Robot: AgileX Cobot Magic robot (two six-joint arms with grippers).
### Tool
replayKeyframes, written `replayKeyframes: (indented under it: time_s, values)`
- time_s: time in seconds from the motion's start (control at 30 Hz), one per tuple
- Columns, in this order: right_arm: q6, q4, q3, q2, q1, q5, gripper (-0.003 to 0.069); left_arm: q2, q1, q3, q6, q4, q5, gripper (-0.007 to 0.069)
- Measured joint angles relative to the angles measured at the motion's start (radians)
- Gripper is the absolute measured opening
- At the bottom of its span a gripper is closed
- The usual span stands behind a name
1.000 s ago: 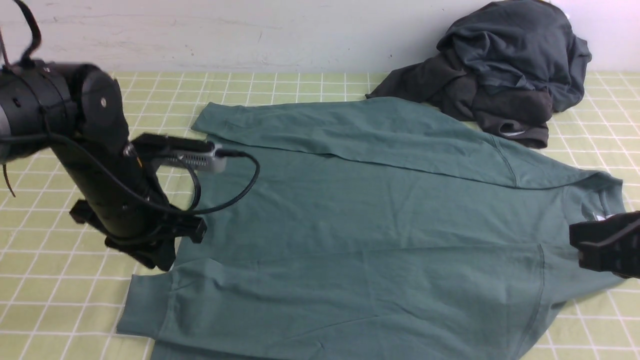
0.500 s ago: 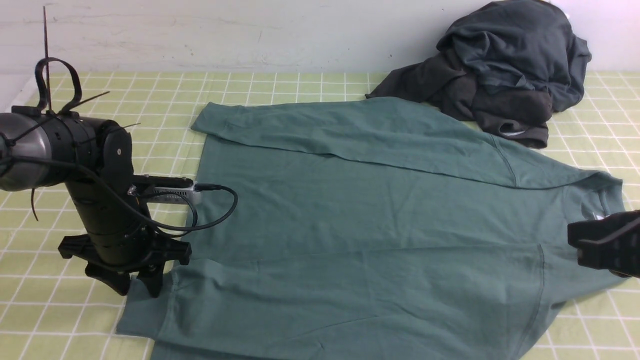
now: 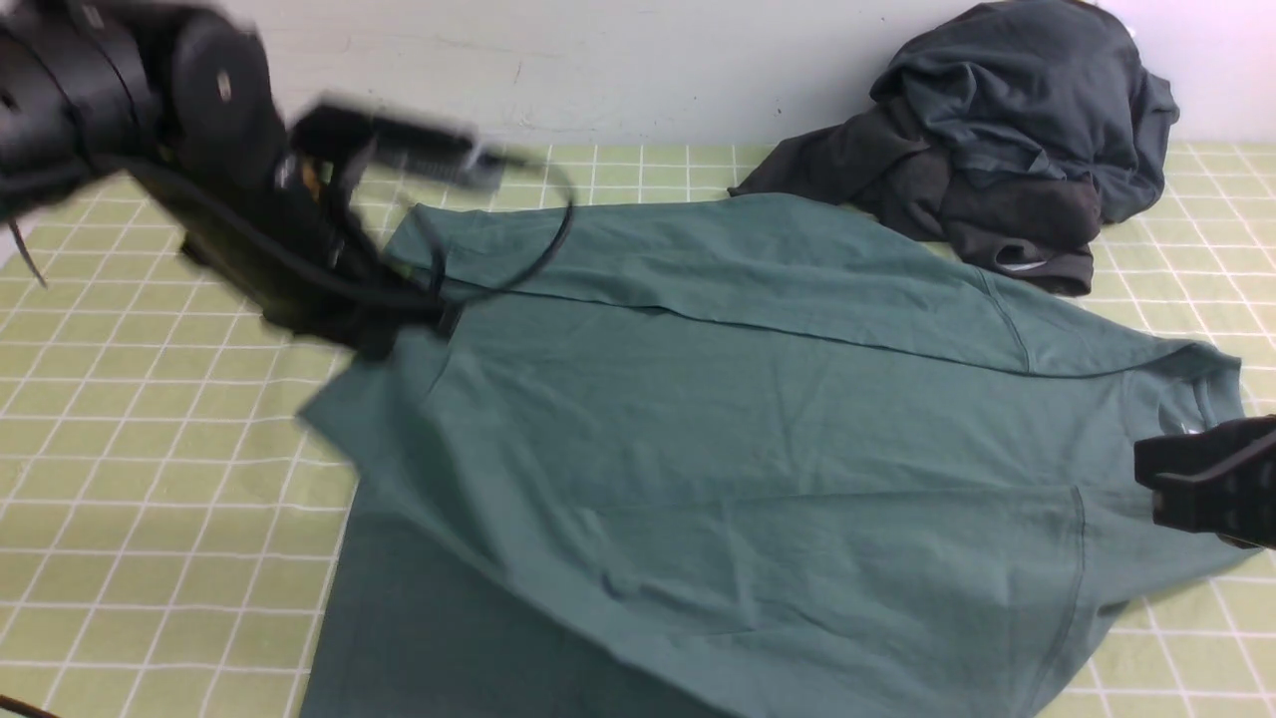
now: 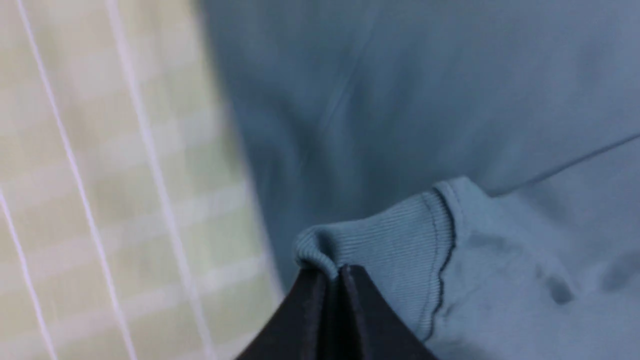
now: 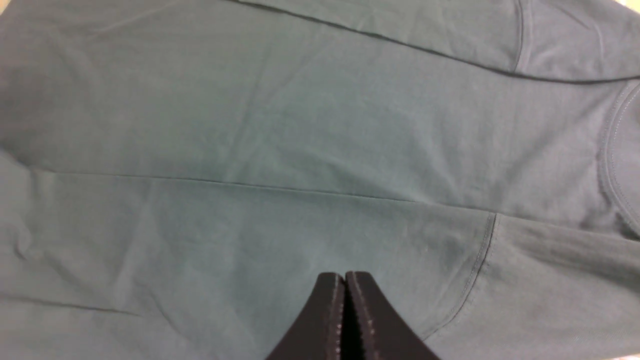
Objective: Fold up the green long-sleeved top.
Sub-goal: Use the left arm to drag and place the cuff at the centered position on the left edge of the fabric
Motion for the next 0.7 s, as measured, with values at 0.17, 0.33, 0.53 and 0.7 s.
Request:
replayKeyframes:
  time_s: [0.17,0.33,0.53,0.7]
  values:
    - [0.000,-0.007,0.000,0.000,0.000,0.000,-0.0014,-0.016,0.000,-0.080,0.021,0.044,-0.089,0.0009]
    - [0.000,-0.007,0.000,0.000,0.000,0.000,-0.0014,0.114,0.067,-0.080,0.021,0.047,-0.114,0.0009]
    - [0.000,-0.008,0.000,0.000,0.000,0.000,-0.0014,0.336,0.117,-0.120,0.020,0.048,-0.065,0.0009]
    - [-0.001,-0.041,-0.002,0.028,0.000,0.009,-0.0009,0.371,0.120,-0.186,0.014,0.048,0.087,0.0009]
